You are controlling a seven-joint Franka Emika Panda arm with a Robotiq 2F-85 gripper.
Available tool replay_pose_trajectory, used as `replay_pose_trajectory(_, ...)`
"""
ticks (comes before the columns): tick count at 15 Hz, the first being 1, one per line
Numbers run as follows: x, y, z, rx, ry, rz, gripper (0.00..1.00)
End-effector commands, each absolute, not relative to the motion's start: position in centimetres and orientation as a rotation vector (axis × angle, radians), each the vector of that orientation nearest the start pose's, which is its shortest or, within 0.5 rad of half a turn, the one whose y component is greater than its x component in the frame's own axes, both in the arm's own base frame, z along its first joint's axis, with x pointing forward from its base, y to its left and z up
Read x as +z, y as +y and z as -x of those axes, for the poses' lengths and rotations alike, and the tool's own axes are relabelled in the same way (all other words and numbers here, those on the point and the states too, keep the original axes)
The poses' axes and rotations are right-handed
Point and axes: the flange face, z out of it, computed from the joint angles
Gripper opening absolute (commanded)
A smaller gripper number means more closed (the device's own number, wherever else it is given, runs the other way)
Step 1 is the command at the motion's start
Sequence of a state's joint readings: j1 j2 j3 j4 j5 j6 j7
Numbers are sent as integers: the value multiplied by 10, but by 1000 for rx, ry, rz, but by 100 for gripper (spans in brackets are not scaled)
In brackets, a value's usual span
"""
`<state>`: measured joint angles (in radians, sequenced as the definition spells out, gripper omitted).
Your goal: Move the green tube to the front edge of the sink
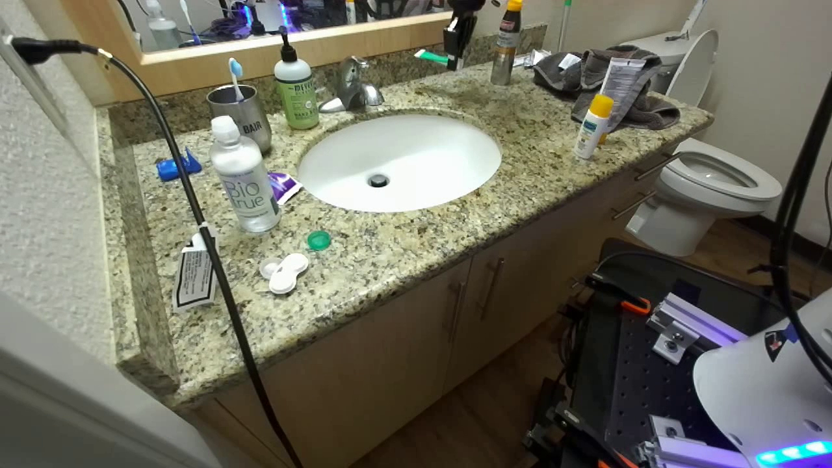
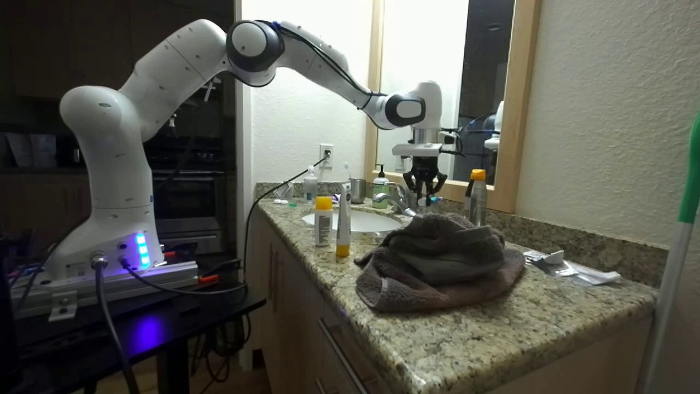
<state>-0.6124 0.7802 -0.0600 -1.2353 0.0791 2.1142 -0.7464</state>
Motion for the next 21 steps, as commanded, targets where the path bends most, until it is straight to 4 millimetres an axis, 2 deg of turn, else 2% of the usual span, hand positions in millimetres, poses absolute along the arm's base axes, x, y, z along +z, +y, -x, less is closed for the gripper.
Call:
replay_pose_trajectory(1,358,-426,-577,-111,-368,3184,7)
replay_pose_trajectory(6,385,-398,-519,35,-747,3061,7)
replay_pose_trajectory(12,391,-362,-443,141,-1219,2879,7)
replay_pose_trajectory(15,391,-332,-419,163,-1454,2823,7)
replay_pose_trajectory(18,389,-287,-405,140,-1662,2806,7)
replay_pose_trajectory(20,388,-263,-394,23,-1664,2828,7)
replay_pose_trajectory(21,393,-259,-394,-49,-1614,2847,7)
